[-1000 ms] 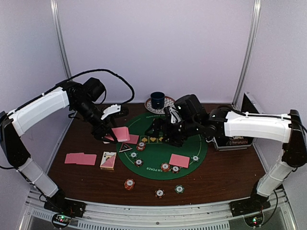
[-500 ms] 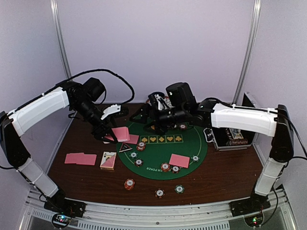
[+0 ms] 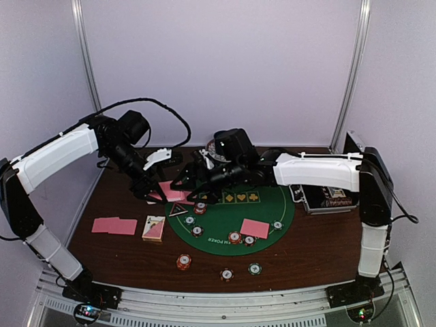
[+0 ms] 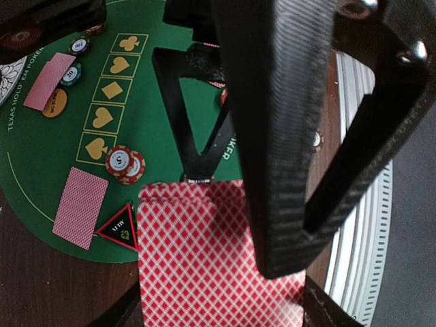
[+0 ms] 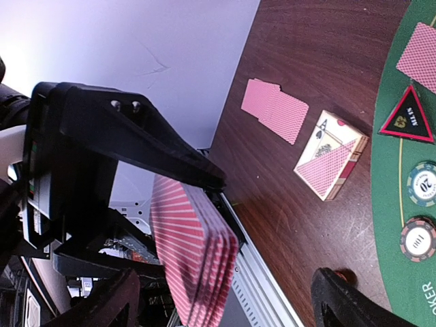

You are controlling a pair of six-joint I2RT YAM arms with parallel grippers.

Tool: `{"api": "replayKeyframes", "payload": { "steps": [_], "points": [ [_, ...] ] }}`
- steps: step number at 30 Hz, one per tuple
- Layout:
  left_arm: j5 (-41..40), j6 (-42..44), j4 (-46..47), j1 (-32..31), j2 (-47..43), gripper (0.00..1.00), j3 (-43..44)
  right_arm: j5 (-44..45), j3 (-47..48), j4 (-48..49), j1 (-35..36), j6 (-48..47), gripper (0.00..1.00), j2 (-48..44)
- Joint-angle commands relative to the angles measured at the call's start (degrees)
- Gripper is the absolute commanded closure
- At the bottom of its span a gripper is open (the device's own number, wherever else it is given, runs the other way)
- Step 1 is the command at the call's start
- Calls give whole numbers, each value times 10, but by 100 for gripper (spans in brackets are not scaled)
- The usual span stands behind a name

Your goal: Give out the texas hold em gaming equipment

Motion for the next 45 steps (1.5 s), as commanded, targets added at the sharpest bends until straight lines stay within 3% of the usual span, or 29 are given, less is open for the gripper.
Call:
{"api": "replayKeyframes", "payload": {
  "steps": [1,15,26,36,45],
  "points": [
    [18,7,9,4,-8,100,12,-40,27,42,3,20,9,25],
    [19,6,8,4,-9,100,11,-72,101,17,2,31,16,101],
    [16,7,8,4,-14,100,10,-50,29,-29,-24,-2,25,50],
    [14,9,8,4,-15,100,8,-58,24,-34,-28,-11,31,11],
    [11,9,8,4,-11,100,7,-79,22,-16,-31,8,53,-15]
  ]
}}
